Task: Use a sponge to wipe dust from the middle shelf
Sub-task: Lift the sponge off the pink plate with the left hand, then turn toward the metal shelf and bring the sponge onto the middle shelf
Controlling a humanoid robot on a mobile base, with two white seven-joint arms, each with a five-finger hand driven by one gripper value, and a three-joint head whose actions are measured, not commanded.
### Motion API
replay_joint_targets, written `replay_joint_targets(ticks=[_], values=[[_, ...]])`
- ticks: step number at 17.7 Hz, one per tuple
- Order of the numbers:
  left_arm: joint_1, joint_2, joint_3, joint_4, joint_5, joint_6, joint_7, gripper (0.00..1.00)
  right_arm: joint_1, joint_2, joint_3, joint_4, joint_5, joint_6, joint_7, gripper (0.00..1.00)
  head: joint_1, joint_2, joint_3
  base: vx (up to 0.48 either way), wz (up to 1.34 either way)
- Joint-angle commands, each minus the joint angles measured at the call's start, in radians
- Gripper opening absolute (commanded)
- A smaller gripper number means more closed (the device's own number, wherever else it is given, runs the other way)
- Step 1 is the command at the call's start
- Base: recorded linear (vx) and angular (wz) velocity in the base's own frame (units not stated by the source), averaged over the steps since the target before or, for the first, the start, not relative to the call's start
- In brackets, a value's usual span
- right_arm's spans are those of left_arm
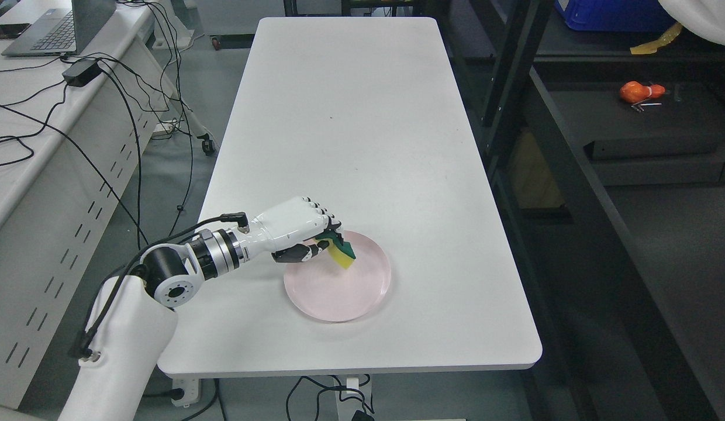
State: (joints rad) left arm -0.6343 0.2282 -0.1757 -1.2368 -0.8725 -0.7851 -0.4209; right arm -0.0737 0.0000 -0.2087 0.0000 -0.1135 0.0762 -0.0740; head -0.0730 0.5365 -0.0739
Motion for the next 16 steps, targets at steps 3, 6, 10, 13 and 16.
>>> replay_joint_targets(ticks=[3,6,10,13,16], values=[[0.001,-0.023,0.11,-0.22,0.115,0.0,-0.006,0.0,0.0,-0.017,0.0,-0.017,0.0,0.001,0.0,1.0,0.0,0.0,0.0,0.0,0.0],[0.011,-0.029,0.111,-0.245,0.135,0.0,-0.038,0.0,0.0,-0.017,0.0,-0.017,0.0,0.001,0.0,1.0,0.0,0.0,0.0,-0.046,-0.01],[0.016,-0.05,0.11,-0.247,0.135,0.0,-0.041,0.0,0.0,-0.017,0.002,-0.017,0.0,0.001,0.0,1.0,0.0,0.0,0.0,-0.106,-0.05],[0.018,-0.066,0.111,-0.245,0.133,0.0,-0.042,0.0,0.0,-0.017,0.002,-0.017,0.0,0.001,0.0,1.0,0.0,0.0,0.0,-0.166,-0.05],[0.022,-0.066,0.11,-0.244,0.132,0.0,-0.044,0.0,0.0,-0.017,0.0,-0.017,0.0,0.001,0.0,1.0,0.0,0.0,0.0,-0.186,-0.03]])
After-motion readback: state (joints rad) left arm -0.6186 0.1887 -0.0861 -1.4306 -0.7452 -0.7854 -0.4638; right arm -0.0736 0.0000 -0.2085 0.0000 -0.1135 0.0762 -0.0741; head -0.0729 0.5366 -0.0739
